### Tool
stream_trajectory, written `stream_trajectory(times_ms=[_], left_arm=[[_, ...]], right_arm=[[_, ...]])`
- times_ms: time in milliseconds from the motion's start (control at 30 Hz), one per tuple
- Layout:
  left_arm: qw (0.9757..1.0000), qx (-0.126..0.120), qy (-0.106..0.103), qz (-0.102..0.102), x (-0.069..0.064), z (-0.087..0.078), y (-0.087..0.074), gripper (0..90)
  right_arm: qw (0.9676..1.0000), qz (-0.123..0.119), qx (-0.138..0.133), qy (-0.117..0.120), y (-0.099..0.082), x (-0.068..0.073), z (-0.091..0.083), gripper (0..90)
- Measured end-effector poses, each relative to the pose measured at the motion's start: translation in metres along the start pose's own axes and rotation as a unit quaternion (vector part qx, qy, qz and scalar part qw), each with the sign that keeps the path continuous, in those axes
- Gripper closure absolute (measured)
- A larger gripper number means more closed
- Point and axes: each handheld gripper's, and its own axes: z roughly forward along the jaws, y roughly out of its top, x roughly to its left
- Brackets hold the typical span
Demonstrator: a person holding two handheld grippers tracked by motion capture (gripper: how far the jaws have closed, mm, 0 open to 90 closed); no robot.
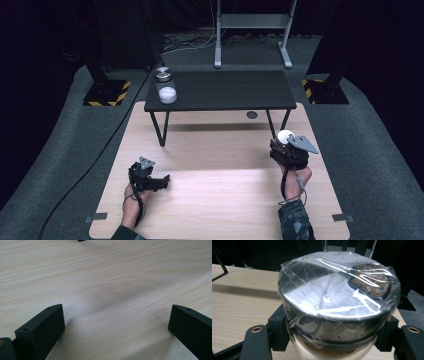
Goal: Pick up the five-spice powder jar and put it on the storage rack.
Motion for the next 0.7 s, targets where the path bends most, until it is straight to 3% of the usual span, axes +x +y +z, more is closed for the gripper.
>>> stream_trajectory(times_ms=[700], left_arm=[[1.0,0.0,0.0,0.0,0.0,0.0,0.0,0.3]], right_arm=[[0.9994,-0.023,-0.025,0.01,0.032,-0.004,-0.017,29.7]])
